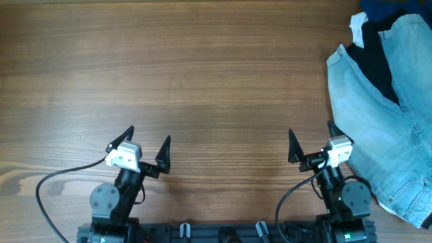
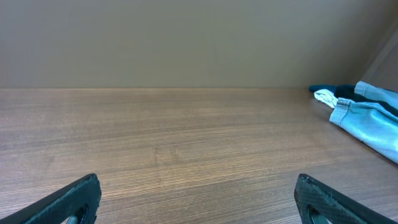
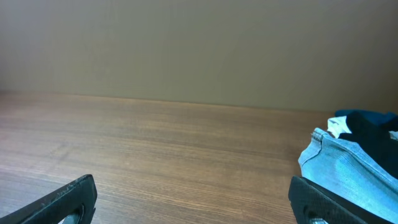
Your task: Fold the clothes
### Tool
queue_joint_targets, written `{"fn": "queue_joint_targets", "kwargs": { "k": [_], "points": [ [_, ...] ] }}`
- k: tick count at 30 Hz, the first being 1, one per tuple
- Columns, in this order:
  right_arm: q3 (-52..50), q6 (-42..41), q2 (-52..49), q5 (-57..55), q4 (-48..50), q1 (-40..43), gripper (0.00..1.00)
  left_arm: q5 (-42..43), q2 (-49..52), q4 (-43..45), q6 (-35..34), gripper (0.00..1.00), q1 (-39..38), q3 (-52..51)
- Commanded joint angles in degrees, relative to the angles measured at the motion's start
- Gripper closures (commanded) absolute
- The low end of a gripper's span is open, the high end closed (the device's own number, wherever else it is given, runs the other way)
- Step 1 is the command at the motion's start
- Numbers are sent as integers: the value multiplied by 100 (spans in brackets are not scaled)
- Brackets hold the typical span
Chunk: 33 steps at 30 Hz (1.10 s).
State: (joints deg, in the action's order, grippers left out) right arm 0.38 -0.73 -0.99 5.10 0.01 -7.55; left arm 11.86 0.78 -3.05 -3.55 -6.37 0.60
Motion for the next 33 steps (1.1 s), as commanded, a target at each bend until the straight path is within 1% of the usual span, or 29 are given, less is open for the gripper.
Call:
{"fn": "queue_joint_targets", "kwargs": {
  "k": [1, 11, 16, 18, 22, 28, 33],
  "points": [
    [-9, 57, 57, -33, 24, 7, 0, -55, -61, -28, 11, 0, -39, -26],
    [-9, 33, 57, 15, 28, 7, 0, -55, -61, -24, 9, 0, -39, -26],
    [-7, -717, 42, 31, 31, 7, 1, -55, -39, 59, -4, 0, -37, -26],
    [11, -874, 17, 37, 4, 7, 0, -55, -39, 61, -396, 0, -39, -11],
    [247, -839, -96, 28, -170, 7, 0, -55, -39, -107, -693, 0, -39, 107],
    [1078, -833, -804, -138, -514, 9, 0, -146, 109, -848, -741, 0, -37, 765],
    [2000, -824, -1884, -190, -994, 9, 0, -146, 730, -1460, -741, 0, -39, 1532]
  ]
}}
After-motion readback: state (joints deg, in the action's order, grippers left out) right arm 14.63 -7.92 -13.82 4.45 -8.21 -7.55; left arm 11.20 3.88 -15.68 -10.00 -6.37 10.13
